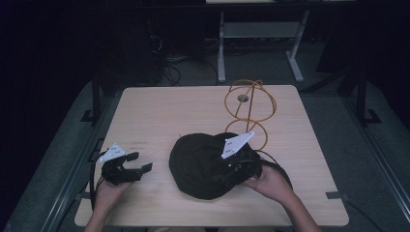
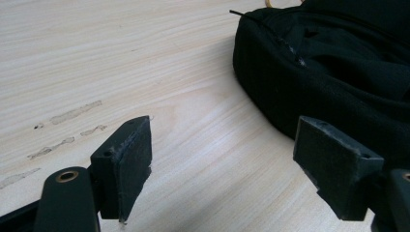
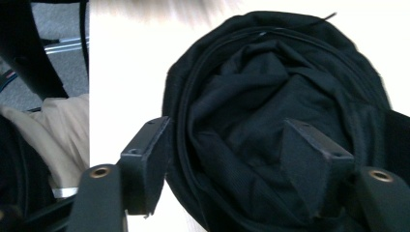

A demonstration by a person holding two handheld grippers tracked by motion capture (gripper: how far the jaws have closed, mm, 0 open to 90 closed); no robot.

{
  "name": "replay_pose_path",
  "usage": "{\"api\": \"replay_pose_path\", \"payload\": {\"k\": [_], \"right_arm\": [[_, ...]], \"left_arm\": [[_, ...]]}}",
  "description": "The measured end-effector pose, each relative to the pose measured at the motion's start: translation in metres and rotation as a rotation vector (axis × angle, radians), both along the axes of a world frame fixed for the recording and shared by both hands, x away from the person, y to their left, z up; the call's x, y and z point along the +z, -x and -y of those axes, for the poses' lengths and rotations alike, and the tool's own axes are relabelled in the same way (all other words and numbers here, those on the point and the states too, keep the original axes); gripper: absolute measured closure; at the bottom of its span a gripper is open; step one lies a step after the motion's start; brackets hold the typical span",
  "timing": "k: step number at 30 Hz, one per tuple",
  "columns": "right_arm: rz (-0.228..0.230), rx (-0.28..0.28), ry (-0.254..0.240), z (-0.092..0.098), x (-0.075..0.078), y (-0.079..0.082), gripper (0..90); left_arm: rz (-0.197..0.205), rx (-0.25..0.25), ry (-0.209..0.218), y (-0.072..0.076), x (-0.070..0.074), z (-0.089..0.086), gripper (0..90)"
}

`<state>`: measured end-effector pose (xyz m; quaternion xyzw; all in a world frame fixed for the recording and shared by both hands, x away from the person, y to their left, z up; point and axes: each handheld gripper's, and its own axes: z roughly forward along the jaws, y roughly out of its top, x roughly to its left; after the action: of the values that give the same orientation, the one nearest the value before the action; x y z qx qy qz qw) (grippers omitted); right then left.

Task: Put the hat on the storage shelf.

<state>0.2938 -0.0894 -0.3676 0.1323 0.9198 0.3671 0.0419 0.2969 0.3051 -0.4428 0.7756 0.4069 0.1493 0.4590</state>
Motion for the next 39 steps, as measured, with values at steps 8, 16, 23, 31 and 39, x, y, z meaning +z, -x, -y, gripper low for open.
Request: {"api": "replay_pose_path", "payload": {"k": [8, 16, 23, 31, 39], "right_arm": [[-0.001, 0.052, 0.023, -0.016, -0.006, 0.002, 42.7], [-0.013, 0.098, 0.038, -0.03, -0.013, 0.006, 53.6], [-0.032, 0.107, 0.066, -0.039, -0.02, 0.005, 58.8], [-0.058, 0.116, 0.107, -0.053, -0.033, 0.007, 63.0], [-0.06, 0.112, 0.151, -0.062, -0.045, 0.006, 65.6]], "left_arm": [[-0.001, -0.001, 0.001, 0.0, 0.0, 0.0, 21.1], [0.001, -0.005, -0.005, 0.0, 0.0, -0.001, 21.1], [0.0, -0.004, -0.002, 0.0, 0.0, -0.001, 21.1], [-0.006, -0.006, -0.005, 0.0, 0.0, -0.001, 21.1], [-0.009, -0.008, -0.003, -0.001, -0.001, 0.0, 21.1]]}}
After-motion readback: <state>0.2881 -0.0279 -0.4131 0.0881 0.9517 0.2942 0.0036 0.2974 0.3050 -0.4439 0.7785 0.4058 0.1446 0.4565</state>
